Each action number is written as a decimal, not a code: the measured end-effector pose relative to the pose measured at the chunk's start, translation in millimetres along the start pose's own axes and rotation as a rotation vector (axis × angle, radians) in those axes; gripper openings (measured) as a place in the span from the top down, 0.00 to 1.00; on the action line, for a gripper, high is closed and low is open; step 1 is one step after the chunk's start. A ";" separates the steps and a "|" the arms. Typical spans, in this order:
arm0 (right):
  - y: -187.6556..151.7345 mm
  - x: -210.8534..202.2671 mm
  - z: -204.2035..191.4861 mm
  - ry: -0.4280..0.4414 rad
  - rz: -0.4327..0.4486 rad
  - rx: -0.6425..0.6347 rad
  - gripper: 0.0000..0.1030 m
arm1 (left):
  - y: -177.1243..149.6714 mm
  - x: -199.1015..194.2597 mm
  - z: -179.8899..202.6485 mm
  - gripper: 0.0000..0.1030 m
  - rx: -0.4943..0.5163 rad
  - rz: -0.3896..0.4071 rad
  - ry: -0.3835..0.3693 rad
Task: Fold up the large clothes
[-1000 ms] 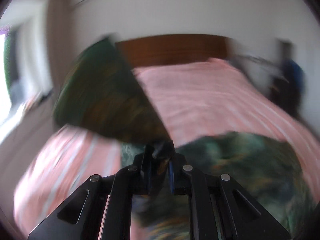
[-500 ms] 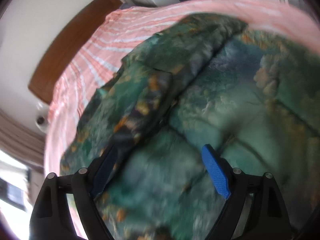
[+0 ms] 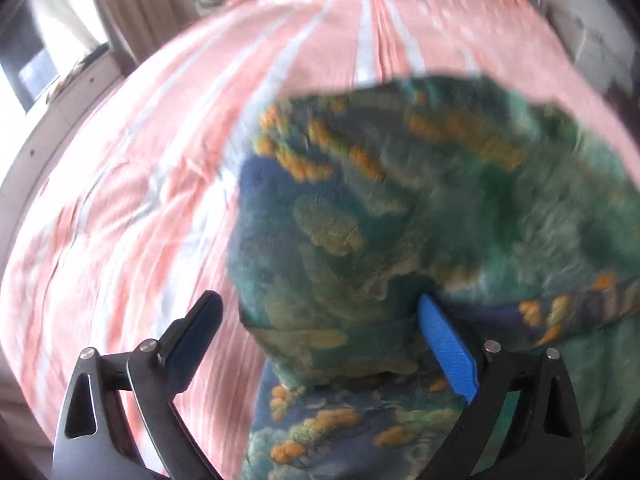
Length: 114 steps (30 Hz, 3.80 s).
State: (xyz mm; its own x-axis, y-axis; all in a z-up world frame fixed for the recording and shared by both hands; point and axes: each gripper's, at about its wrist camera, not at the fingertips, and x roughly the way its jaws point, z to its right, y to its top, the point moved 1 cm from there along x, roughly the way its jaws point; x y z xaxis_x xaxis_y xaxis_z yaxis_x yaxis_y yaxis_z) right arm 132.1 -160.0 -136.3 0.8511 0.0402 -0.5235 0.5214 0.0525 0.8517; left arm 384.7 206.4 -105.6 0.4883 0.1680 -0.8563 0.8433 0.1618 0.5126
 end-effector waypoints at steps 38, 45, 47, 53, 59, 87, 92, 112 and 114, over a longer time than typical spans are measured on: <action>1.3 -6.5 -3.3 0.024 0.018 -0.011 0.06 | -119.9 -203.0 29.3 0.06 0.678 0.134 0.138; 2.0 -2.5 -3.6 0.036 0.002 -0.002 0.06 | -116.0 -240.5 -25.0 0.01 0.738 0.152 0.390; 2.3 -2.7 -5.3 0.036 0.003 -0.008 0.06 | -122.9 -228.2 -14.3 0.01 0.624 0.163 0.217; 0.3 -9.6 -10.3 0.010 0.020 -0.039 0.06 | -174.5 -162.9 36.1 0.01 0.277 0.205 -0.198; -2.3 -6.3 -10.7 -0.022 0.001 -0.043 0.06 | -215.0 -138.7 65.2 0.01 0.120 0.180 -0.289; -5.9 3.4 -20.9 -0.006 -0.027 -0.085 0.06 | -218.6 -149.8 33.4 0.01 0.049 0.309 -0.163; -5.8 3.3 -21.5 -0.006 -0.027 -0.087 0.06 | -217.7 -148.0 29.7 0.01 0.033 0.304 -0.157; -6.3 3.8 -22.0 -0.006 -0.027 -0.090 0.06 | -216.7 -146.8 24.2 0.01 0.012 0.307 -0.124; -6.5 3.8 -22.2 -0.006 -0.028 -0.090 0.06 | -216.2 -146.5 23.4 0.01 0.007 0.305 -0.123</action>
State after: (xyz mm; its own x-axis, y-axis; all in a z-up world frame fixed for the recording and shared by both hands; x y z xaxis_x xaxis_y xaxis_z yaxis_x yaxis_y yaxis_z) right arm 130.6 -138.1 -144.4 0.8366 0.0316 -0.5469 0.5378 0.1431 0.8308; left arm 136.2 124.0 -92.4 0.7419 0.0886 -0.6646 0.6552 0.1149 0.7467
